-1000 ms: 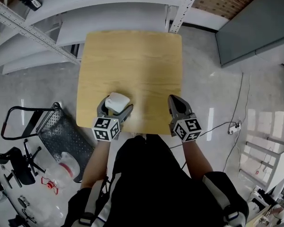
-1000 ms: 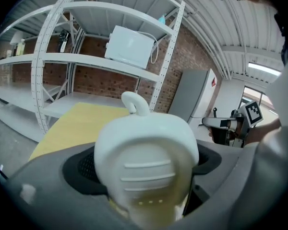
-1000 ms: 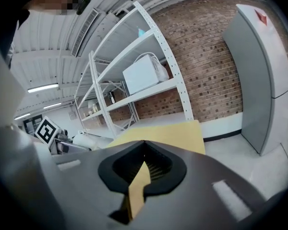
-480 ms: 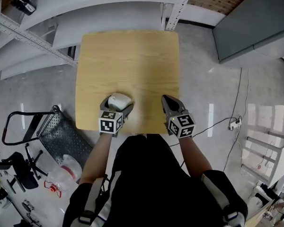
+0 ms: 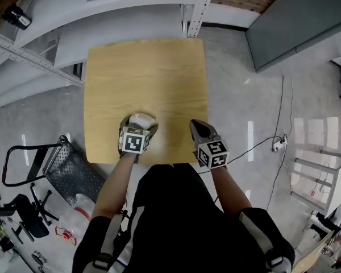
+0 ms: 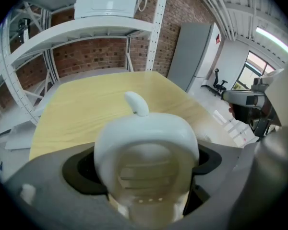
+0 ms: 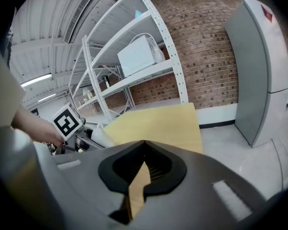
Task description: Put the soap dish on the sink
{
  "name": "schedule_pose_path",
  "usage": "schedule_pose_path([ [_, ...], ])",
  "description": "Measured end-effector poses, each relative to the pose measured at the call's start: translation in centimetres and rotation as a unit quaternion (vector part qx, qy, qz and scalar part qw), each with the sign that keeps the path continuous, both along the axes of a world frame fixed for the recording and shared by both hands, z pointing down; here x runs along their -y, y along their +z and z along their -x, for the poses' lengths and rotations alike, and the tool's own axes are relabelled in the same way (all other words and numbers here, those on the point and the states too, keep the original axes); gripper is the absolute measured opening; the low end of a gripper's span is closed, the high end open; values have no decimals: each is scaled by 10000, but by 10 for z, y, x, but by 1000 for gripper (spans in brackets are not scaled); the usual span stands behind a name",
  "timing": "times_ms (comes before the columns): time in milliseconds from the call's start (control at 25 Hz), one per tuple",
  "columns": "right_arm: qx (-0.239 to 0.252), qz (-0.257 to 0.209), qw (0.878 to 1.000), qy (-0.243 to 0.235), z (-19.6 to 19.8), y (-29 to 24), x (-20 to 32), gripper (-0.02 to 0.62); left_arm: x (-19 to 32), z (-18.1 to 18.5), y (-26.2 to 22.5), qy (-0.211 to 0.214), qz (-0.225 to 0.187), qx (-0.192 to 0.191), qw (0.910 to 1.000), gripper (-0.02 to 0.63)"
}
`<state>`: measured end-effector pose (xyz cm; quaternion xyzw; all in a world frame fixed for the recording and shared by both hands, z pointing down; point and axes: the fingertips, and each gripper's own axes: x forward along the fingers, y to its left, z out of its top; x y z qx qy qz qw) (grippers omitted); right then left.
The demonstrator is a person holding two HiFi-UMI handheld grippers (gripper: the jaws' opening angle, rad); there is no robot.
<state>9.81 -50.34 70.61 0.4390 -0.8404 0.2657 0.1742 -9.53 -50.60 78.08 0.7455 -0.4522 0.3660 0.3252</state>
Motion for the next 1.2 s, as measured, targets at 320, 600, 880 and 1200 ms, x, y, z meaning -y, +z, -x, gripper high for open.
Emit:
schedule_pose_path([
  [320,-33,43,9992,391,-27,2,-2,6,11,-16,22,535,286,359,9975,511],
  [600,-19,33,9990,448,-30,-1,-2,6,3,-23,35,758,676,558,9933,511],
  [880,29,-5,9989,462,-30,-9,-1,6,3,-24,42,935,758,842,9892,514],
  [1200,20,-40,9992,399,-25,-11,-2,6,3,-24,43,986,610,858,9895,525],
])
